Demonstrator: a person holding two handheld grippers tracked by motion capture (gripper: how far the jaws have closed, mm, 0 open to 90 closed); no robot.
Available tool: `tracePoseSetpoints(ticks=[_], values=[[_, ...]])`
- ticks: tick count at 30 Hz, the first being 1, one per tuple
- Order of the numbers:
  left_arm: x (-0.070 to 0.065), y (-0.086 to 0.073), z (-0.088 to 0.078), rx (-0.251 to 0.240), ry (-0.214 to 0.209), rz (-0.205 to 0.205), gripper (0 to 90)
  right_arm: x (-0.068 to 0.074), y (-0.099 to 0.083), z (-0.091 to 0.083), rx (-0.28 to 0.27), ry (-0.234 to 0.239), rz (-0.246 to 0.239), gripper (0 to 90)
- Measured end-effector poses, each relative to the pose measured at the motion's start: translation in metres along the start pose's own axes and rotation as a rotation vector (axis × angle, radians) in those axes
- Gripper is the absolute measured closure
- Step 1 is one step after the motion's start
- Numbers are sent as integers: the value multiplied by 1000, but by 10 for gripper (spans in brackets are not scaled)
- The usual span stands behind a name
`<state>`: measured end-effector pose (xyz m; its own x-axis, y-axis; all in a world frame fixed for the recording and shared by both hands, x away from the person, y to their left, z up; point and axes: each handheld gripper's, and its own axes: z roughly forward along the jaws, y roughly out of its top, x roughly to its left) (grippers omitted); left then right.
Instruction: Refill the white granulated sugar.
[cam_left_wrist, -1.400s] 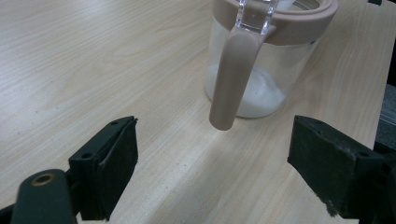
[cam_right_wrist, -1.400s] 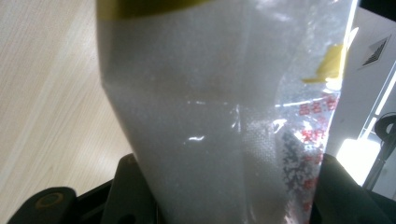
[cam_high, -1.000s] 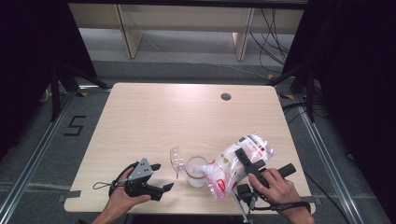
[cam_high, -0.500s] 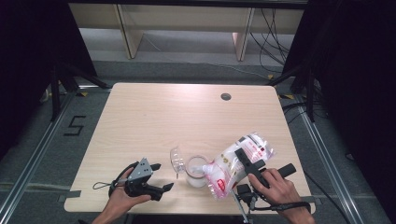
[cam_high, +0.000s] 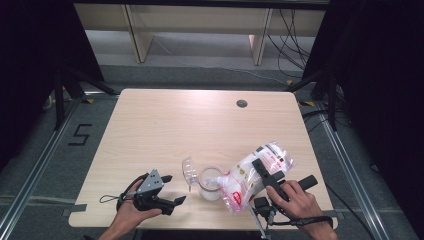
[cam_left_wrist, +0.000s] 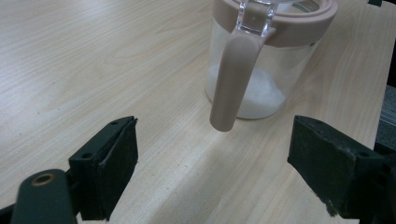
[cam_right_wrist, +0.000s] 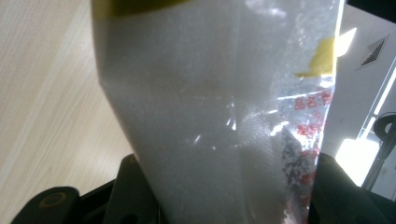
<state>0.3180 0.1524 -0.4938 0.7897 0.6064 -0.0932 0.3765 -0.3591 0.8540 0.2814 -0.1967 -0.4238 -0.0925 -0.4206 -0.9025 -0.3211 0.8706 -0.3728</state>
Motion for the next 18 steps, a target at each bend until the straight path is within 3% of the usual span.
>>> tracePoseSetpoints(ticks=[3,12,15,16,18], values=[[1,0,0,-5,-7,6,154,1,0,0,4,0,14,571],[0,0,0,-1,0,8,154,-2,0,1,-14,-8,-18,572],[0,0,0,0,-1,-1,154,1,0,0,1,5,21,573],[1,0,1,-3,-9,1,154,0,0,0,-2,1,4,573],[0,0,0,-1,-4,0,154,1,0,0,-2,0,14,573]])
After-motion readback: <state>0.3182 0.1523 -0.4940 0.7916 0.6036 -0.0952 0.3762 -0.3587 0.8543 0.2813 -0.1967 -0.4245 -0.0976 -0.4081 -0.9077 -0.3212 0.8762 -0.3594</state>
